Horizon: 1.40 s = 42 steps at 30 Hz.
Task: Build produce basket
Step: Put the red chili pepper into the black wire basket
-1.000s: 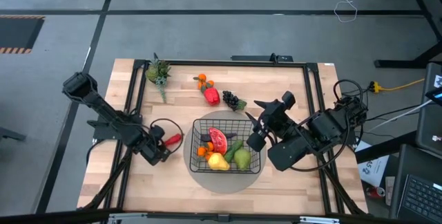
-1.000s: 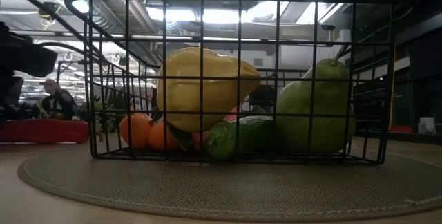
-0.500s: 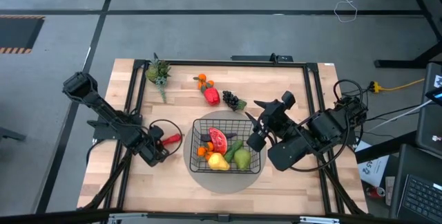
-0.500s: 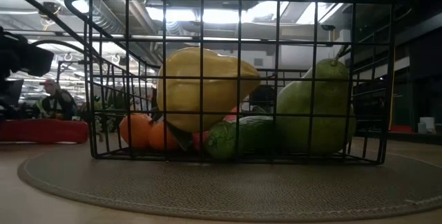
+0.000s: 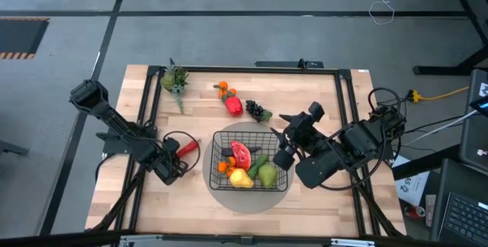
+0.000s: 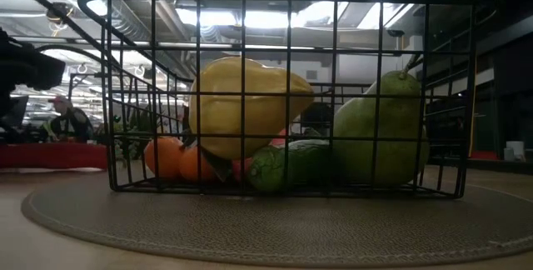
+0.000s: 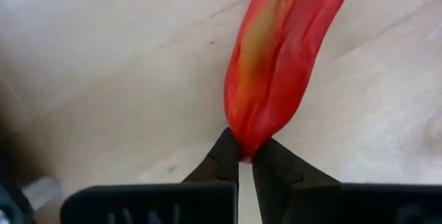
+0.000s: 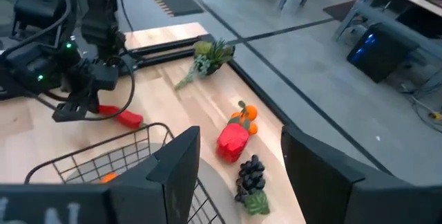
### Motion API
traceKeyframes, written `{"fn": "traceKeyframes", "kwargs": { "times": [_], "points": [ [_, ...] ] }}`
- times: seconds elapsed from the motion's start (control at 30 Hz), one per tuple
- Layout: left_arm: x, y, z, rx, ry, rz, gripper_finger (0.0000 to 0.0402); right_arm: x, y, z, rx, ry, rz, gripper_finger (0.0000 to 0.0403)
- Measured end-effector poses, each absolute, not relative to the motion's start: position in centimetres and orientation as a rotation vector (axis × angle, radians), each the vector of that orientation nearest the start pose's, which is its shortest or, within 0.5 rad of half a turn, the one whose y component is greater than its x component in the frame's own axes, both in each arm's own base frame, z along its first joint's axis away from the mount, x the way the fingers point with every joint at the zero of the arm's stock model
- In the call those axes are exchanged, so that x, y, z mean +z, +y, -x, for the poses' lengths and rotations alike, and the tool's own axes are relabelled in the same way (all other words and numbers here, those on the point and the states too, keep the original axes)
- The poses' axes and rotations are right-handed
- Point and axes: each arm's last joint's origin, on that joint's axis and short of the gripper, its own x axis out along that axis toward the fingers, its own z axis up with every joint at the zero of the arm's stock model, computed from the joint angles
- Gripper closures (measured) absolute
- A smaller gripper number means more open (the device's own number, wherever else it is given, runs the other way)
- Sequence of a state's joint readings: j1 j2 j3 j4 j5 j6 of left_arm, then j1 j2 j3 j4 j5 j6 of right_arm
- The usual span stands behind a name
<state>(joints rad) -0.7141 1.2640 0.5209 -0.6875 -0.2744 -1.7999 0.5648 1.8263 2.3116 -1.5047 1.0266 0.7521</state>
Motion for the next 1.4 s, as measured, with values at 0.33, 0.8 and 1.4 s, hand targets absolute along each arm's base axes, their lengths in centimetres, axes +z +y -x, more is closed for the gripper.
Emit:
{"fn": "traceKeyframes", "kwargs": {
  "times": [0.33,0.8,1.4],
  "points": [
    [21.1,-13.2,-15.7,0.724,1.033,0.865,0.0400,45.3,14.9,-27.7,-0.636,0.552,0.077,0.0199],
    [32.9,-14.2,-19.5,0.435,0.673,0.722,0.0401,45.2,15.0,-27.7,-0.629,0.556,0.046,0.0199],
    [29.9,-12.1,-29.2,0.216,0.717,0.662,0.0371,45.3,15.3,-28.0,-0.585,0.565,-0.021,0.0199]
  ]
}}
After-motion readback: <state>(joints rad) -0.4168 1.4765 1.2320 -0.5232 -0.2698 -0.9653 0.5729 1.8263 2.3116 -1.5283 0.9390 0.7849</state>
